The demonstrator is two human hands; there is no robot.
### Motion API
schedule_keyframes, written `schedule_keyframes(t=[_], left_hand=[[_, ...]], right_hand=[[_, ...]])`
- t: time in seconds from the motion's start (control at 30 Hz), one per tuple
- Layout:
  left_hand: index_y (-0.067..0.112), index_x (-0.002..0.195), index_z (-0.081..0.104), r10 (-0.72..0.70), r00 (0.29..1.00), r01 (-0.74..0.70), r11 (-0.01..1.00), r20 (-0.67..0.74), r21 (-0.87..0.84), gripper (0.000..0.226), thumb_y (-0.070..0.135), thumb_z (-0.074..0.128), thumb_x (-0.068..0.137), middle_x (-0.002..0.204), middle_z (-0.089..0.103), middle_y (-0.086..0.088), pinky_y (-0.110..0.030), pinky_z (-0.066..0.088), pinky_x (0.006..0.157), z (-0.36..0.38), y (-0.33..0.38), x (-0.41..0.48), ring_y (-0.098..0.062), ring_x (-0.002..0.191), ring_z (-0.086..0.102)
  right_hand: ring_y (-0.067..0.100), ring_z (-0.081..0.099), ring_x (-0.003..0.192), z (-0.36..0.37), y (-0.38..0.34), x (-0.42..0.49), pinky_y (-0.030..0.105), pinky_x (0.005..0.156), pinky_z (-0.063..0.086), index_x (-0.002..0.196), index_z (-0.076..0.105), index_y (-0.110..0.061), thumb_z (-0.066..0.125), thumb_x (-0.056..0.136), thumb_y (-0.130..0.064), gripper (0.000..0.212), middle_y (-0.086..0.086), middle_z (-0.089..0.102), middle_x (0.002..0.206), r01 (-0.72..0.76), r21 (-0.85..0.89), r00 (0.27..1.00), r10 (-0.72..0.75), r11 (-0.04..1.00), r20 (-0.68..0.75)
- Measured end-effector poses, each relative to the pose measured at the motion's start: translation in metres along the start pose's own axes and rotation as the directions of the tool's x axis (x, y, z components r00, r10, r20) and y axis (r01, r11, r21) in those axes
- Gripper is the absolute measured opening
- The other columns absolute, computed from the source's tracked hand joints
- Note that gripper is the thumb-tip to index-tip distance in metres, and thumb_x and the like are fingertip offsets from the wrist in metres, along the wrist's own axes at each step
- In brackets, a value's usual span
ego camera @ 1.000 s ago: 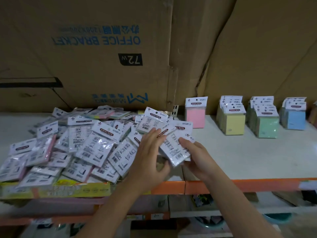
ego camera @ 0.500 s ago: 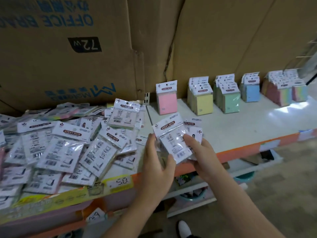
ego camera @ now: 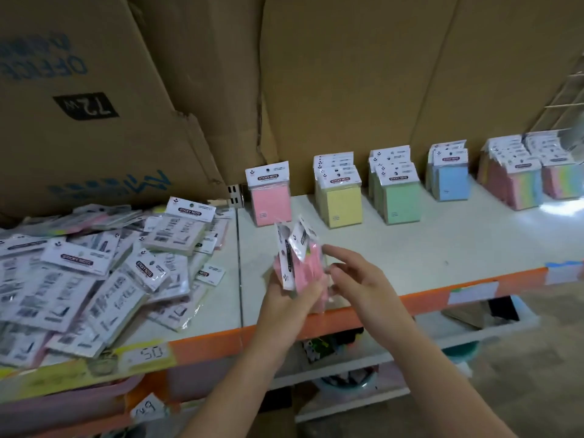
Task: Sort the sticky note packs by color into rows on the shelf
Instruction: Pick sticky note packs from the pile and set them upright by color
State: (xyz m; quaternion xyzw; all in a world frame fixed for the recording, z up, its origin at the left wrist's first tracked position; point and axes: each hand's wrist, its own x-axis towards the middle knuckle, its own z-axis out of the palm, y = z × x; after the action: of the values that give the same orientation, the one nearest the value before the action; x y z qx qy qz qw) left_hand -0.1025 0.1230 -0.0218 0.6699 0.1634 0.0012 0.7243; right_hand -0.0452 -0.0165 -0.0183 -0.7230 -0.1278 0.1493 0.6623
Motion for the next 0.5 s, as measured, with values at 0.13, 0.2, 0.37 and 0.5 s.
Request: schedule_keyframes(t=[0.13, 0.2, 0.37, 0.5], left_hand=[[0.012, 0.133, 0.057, -0.091, 0.993, 0.069, 0.965, -0.075, -0.253, 0.086, 0.055, 0.08, 0.063, 0.108, 0.075, -0.007, -0.03, 0.059, 0.072, 0.025, -0.012, 0.007, -0.017, 0.093, 0.073], [0.011, 0.129, 0.062, -0.098, 0.989, 0.055, 0.943, -0.115, -0.329, 0.082, 0.051, 0.081, 0.061, 0.106, 0.075, -0.007, -0.027, 0.058, 0.068, 0.035, -0.015, 0.008, -0.019, 0.094, 0.073], [0.015, 0.13, 0.061, -0.072, 0.971, -0.028, 0.912, -0.226, -0.409, 0.068, 0.042, 0.081, 0.071, 0.111, 0.075, -0.004, -0.027, 0.059, 0.066, 0.067, -0.02, 0.013, -0.021, 0.098, 0.073], [0.013, 0.128, 0.061, -0.145, 0.97, 0.007, 0.821, -0.196, -0.571, 0.071, 0.041, 0.075, 0.065, 0.111, 0.074, -0.009, -0.032, 0.059, 0.062, 0.083, -0.02, 0.012, -0.022, 0.095, 0.073]], right_hand=[[0.014, 0.061, 0.096, -0.026, 0.004, 0.007, 0.023, 0.076, 0.054, 0.124, 0.058, -0.032, 0.074, 0.086, -0.021, 0.043, -0.006, 0.06, 0.116, 0.026, -0.158, 0.999, -0.034, 0.987, -0.043], [0.01, 0.06, 0.099, -0.041, 0.008, 0.011, 0.031, 0.081, 0.057, 0.129, 0.052, -0.031, 0.078, 0.081, -0.03, 0.054, -0.014, 0.057, 0.12, -0.023, -0.215, 0.999, 0.014, 0.976, -0.044], [0.013, 0.071, 0.09, -0.079, 0.026, 0.016, 0.027, 0.075, 0.057, 0.106, 0.067, -0.024, 0.077, 0.081, -0.04, 0.031, -0.007, 0.076, 0.095, -0.116, -0.116, 0.988, 0.126, 0.986, 0.084], [0.015, 0.073, 0.09, -0.102, 0.03, 0.019, 0.026, 0.07, 0.056, 0.107, 0.069, -0.019, 0.075, 0.082, -0.044, 0.035, -0.004, 0.077, 0.097, -0.149, 0.028, 0.985, 0.145, 0.989, 0.098]])
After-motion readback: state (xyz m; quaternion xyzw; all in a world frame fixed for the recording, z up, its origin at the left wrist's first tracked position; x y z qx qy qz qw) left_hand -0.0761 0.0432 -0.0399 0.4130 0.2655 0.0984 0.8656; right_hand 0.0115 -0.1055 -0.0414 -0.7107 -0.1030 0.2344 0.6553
